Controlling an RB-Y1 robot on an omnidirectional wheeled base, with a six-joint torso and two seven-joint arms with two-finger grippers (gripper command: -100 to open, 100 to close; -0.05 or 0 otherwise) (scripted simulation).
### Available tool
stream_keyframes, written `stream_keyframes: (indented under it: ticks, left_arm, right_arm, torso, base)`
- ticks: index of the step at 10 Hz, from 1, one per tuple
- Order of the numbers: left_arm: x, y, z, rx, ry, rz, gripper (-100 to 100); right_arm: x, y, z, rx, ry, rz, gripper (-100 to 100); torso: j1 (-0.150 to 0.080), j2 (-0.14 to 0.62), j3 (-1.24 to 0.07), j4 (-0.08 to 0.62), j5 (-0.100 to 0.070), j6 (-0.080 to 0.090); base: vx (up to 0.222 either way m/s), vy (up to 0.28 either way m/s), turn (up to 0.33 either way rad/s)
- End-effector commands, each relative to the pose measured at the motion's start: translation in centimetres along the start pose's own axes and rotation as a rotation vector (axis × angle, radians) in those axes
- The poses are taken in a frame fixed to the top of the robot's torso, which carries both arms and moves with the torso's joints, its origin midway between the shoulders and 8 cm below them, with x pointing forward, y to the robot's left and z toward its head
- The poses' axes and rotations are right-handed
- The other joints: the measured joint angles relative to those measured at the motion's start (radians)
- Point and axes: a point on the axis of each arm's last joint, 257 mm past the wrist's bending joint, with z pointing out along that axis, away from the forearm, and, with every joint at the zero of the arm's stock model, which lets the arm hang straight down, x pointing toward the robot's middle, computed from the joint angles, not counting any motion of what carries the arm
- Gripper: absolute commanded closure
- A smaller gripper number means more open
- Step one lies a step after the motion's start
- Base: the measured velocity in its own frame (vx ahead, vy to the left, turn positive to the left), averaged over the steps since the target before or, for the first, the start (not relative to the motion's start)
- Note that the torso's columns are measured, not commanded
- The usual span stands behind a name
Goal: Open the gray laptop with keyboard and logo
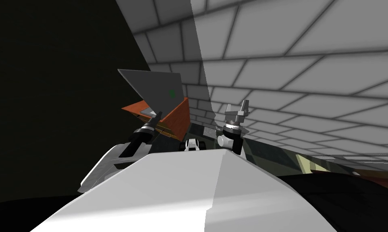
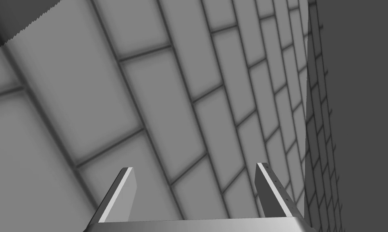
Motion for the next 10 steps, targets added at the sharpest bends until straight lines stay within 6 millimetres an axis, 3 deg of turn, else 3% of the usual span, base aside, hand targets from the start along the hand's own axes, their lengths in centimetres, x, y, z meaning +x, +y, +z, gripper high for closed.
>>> stream_keyframes:
  ticks: [1,2,3,10]
  left_arm:
    - [-0.4,-0.7,-0.2,0.011,-0.006,0.001,-100]
    - [-0.5,-0.8,-0.2,0.011,-0.006,0.002,-100]
    - [-0.5,-0.8,-0.2,0.011,-0.006,0.001,100]
    - [-1.3,-1.0,1.7,-0.04,0.035,-0.186,100]
  right_arm:
    - [0.0,0.0,0.0,0.0,0.0,0.0,0]
    - [0.0,0.0,0.0,0.0,0.0,0.0,0]
    - [0.0,0.0,0.0,0.0,0.0,0.0,0]
    - [0.0,0.0,0.0,0.0,0.0,0.0,0]
  torso:
    - [0.001,-0.001,0.0,0.0,0.0,0.0]
    - [0.002,-0.001,0.0,0.0,0.001,0.0]
    - [0.002,-0.001,-0.001,0.0,0.001,0.0]
    - [0.004,-0.003,-0.002,-0.001,0.002,0.0]
  base:
    - [0.012,-0.008,-0.001]
    - [0.0,0.0,0.0]
    - [0.0,0.0,0.0]
    - [-0.024,0.023,-0.034]
